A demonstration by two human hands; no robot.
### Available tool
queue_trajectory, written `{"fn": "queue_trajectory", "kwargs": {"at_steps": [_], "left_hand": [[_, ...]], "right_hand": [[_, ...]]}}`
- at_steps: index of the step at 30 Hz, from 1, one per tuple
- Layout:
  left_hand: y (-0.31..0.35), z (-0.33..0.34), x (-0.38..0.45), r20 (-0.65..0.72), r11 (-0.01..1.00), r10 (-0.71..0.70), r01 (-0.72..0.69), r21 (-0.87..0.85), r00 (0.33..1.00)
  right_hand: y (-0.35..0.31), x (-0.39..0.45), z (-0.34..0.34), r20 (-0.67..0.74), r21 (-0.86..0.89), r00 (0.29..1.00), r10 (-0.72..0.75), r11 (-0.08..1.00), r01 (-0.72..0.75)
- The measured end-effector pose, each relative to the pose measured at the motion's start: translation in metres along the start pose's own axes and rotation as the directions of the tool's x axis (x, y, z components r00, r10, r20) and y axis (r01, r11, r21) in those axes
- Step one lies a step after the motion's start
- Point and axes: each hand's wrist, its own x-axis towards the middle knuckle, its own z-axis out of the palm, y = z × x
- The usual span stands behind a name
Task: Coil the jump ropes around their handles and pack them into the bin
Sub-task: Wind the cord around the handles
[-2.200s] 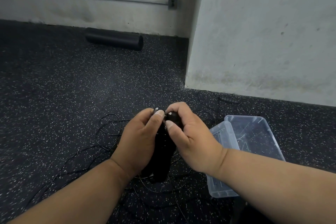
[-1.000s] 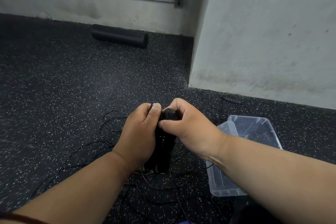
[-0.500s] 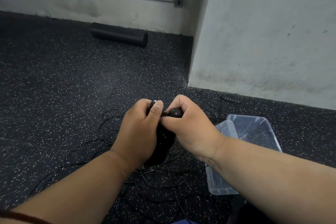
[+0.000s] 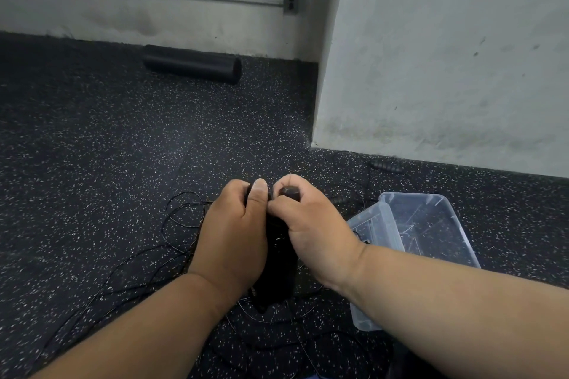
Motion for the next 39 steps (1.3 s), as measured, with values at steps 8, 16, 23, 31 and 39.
{"fn": "queue_trajectory", "kwargs": {"at_steps": [8,16,23,31,39], "left_hand": [[-0.008,0.001,0.0,0.076,0.991,-0.1,0.106,-0.081,0.992],[-0.014,0.001,0.005,0.088,0.987,-0.085,0.096,-0.131,0.993],[-0.016,0.006,0.0,0.277,0.93,-0.126,0.211,-0.301,0.953],[-0.018,0.016,0.001,0.449,0.869,-0.141,0.328,-0.372,0.882],[-0.023,0.035,-0.003,0.445,0.945,-0.128,0.244,-0.216,0.886]], "right_hand": [[0.003,0.002,-0.01,0.098,-0.114,0.995,-0.01,0.993,0.022],[0.015,0.009,-0.03,0.053,-0.201,0.998,-0.039,0.978,0.049],[0.018,0.012,-0.051,0.038,-0.257,0.999,0.004,0.966,0.006],[0.02,0.008,-0.07,-0.011,-0.15,1.0,0.001,0.989,-0.002],[0.032,0.005,-0.098,0.089,-0.289,0.991,0.096,0.955,-0.067]]}}
